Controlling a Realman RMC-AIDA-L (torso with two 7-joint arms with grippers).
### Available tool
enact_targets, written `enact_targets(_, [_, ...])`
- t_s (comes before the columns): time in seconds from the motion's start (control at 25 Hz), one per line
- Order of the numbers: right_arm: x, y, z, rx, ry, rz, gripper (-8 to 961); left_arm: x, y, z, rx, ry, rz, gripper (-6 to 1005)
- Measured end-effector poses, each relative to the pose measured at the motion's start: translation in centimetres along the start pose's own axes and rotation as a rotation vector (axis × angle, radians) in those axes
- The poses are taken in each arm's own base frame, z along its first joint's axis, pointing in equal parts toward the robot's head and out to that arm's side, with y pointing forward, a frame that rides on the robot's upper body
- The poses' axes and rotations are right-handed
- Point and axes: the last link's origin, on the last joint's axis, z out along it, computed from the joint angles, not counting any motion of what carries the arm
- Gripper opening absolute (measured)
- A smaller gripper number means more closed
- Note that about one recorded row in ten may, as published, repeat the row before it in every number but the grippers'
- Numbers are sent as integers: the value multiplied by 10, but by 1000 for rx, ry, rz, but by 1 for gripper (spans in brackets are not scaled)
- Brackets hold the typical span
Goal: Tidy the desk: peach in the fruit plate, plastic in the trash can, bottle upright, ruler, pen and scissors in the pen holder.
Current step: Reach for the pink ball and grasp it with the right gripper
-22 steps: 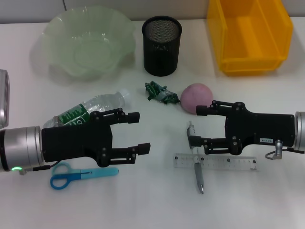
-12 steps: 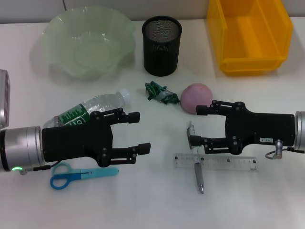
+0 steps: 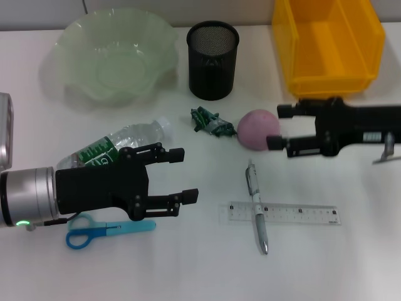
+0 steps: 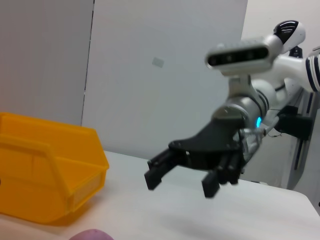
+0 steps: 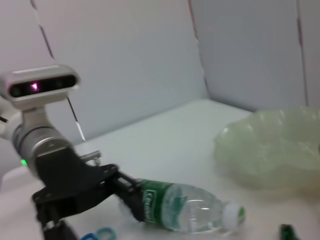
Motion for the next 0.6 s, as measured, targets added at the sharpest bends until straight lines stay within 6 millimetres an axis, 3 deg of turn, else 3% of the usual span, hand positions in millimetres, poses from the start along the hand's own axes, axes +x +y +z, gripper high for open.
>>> enact_targets(0.16, [-34, -15, 0, 26, 167, 32, 769, 0, 0, 0, 1, 0, -1, 797])
enact_targets(0.48, [-69, -31, 29, 68, 415, -3, 754, -1, 1, 1, 2, 6, -4, 797])
enact_targets(0.6, [-71, -32, 44, 99, 477, -46, 748, -1, 1, 1, 3, 8, -6, 797])
